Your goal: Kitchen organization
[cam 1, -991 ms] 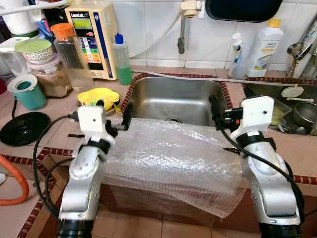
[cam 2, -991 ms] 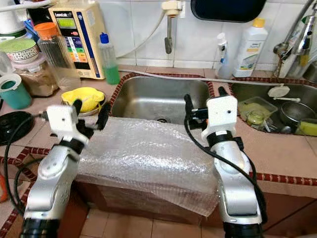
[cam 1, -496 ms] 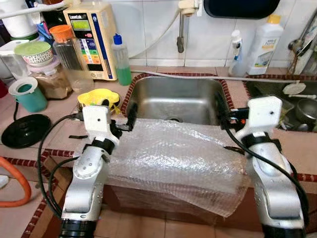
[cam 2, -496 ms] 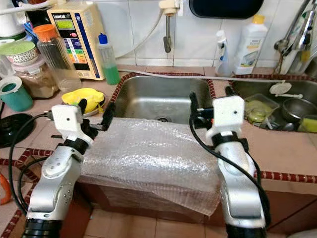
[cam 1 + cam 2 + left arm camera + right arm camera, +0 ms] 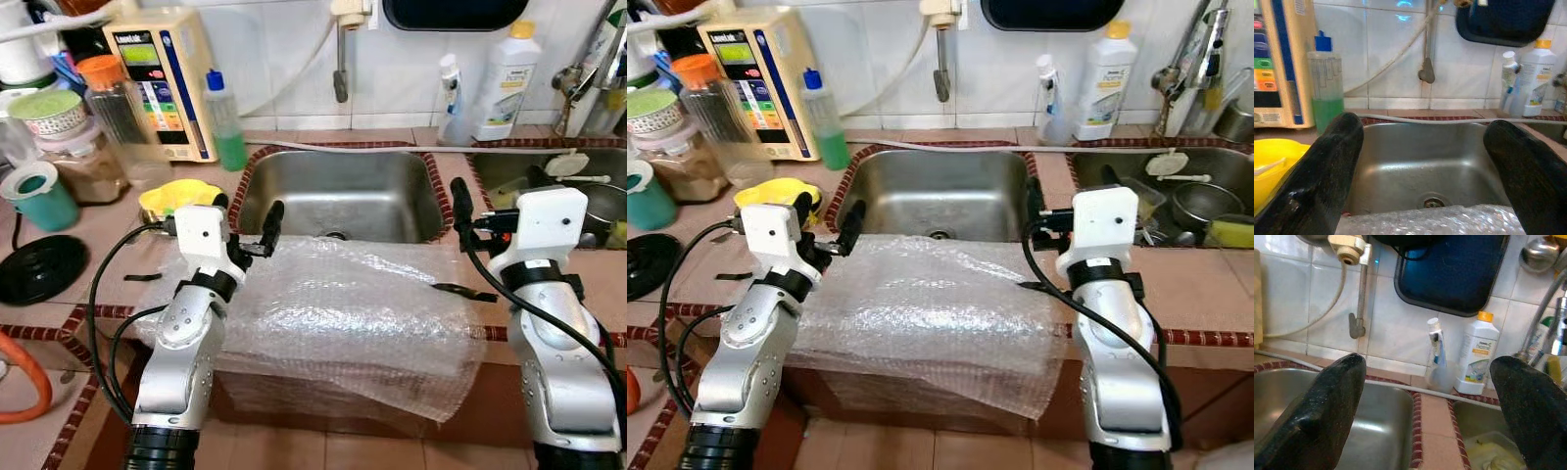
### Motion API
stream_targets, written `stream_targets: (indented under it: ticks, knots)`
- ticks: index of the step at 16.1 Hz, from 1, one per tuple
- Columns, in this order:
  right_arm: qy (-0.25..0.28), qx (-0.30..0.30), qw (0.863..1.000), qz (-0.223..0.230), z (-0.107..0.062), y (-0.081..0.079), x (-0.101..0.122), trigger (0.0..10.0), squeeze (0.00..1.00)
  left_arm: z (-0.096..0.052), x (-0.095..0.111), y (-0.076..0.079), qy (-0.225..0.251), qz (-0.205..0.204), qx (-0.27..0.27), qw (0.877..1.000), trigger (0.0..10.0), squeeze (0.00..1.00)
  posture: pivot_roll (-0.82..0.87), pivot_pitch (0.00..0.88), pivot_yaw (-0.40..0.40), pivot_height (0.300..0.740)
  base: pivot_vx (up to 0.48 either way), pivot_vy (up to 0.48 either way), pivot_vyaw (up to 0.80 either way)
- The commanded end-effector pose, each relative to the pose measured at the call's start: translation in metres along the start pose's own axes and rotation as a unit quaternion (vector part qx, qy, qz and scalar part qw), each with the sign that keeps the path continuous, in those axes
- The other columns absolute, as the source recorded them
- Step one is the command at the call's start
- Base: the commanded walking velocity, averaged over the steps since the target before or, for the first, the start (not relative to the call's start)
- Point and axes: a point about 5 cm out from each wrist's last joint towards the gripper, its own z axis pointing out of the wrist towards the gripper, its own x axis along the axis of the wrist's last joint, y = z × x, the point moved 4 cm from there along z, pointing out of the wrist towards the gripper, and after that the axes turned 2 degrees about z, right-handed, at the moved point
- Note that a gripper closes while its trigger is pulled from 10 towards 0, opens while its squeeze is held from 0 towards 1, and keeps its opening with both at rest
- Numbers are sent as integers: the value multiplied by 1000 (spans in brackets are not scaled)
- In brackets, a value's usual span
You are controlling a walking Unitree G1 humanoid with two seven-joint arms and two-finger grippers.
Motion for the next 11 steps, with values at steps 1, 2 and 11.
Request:
stream_targets:
  ticks: [1, 2, 11]
  knots:
    - [10, 21, 1000, 7, 4, -13, 5, 10000, 0, 1, 4, -9, 8, 5, 18, 1000, 10000, 0, -69, 0, 62, 740, 0, 0, 0]
    - [11, 27, 999, 12, 4, -16, 6, 10000, 0, 0, 3, -11, 5, 2, 27, 1000, 10000, 0, -62, 0, 62, 740, 0, 0, 0]
    - [-14, 66, 997, 47, -13, -41, -3, 10000, 0, -11, 6, -16, 13, 10, 38, 999, 10000, 0, -44, 0, 44, 740, 27, 0, 0]
